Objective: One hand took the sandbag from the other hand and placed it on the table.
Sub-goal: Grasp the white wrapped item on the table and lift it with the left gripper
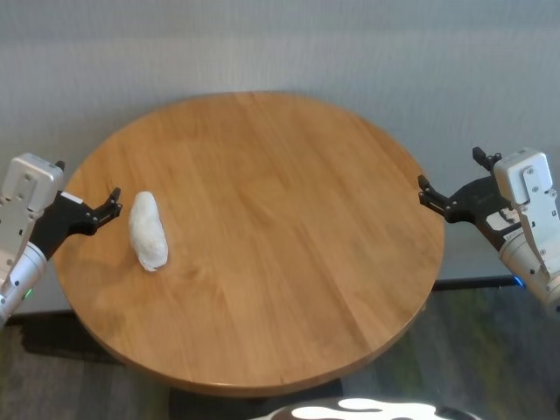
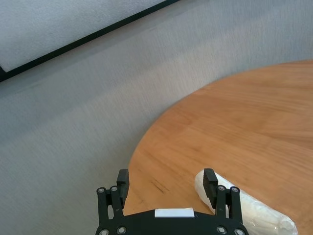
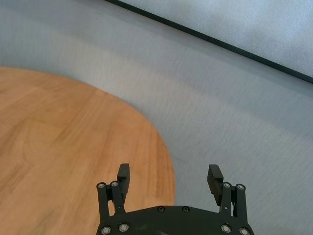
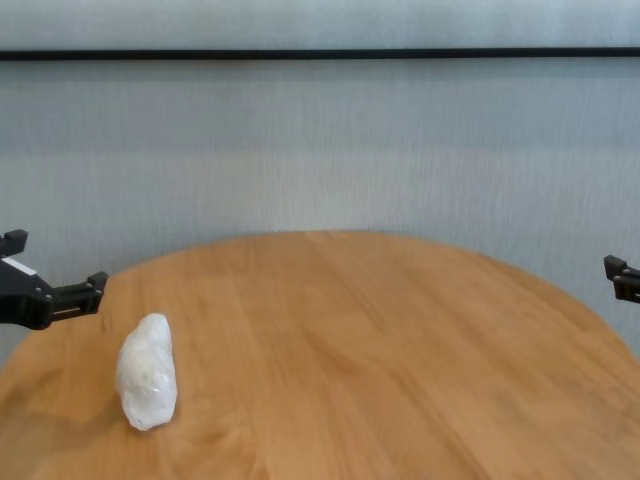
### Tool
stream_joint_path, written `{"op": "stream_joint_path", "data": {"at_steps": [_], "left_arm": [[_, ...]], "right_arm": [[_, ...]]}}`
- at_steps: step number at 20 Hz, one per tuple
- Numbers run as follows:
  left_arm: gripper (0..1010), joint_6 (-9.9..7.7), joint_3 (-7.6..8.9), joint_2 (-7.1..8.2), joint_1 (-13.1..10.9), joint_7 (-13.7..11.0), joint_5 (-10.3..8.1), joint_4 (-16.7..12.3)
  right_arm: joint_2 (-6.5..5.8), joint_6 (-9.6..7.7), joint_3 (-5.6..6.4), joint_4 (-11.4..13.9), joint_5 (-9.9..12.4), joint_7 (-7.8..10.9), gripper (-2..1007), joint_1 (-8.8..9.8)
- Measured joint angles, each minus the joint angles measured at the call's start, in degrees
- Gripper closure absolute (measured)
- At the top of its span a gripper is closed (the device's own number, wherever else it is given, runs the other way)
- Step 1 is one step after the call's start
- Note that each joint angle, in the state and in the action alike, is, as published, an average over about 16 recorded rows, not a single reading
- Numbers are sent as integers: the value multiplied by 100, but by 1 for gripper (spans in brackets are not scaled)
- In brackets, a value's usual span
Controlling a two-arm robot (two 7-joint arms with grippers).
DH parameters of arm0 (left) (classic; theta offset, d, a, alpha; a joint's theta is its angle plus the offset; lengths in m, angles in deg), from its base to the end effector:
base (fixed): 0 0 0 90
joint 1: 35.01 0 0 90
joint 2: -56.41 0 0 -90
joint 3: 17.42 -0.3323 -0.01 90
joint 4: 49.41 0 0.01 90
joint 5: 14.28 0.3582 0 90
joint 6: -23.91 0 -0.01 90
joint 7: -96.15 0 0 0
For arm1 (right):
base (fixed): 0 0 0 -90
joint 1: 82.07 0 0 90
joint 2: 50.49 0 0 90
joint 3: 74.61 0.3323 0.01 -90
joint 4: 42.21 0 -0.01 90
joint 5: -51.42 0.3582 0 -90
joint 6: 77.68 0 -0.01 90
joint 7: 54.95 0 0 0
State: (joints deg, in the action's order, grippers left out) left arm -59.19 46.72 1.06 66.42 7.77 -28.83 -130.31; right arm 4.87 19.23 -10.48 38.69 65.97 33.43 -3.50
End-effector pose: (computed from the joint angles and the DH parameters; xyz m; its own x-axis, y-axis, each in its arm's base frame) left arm 0.4117 0.0937 -0.3458 0.2922 0.8803 0.3738 -0.9553 0.2872 0.0704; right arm 0.4116 -0.0936 -0.3459 0.2924 -0.8803 0.3736 0.9552 0.2875 -0.0703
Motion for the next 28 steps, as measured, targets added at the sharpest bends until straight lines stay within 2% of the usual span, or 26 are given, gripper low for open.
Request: {"op": "stream_joint_path", "data": {"at_steps": [28], "left_arm": [[10,0,0,0,0,0,0,0]], "right_arm": [[0,0,0,0,0,0,5,0]]}}
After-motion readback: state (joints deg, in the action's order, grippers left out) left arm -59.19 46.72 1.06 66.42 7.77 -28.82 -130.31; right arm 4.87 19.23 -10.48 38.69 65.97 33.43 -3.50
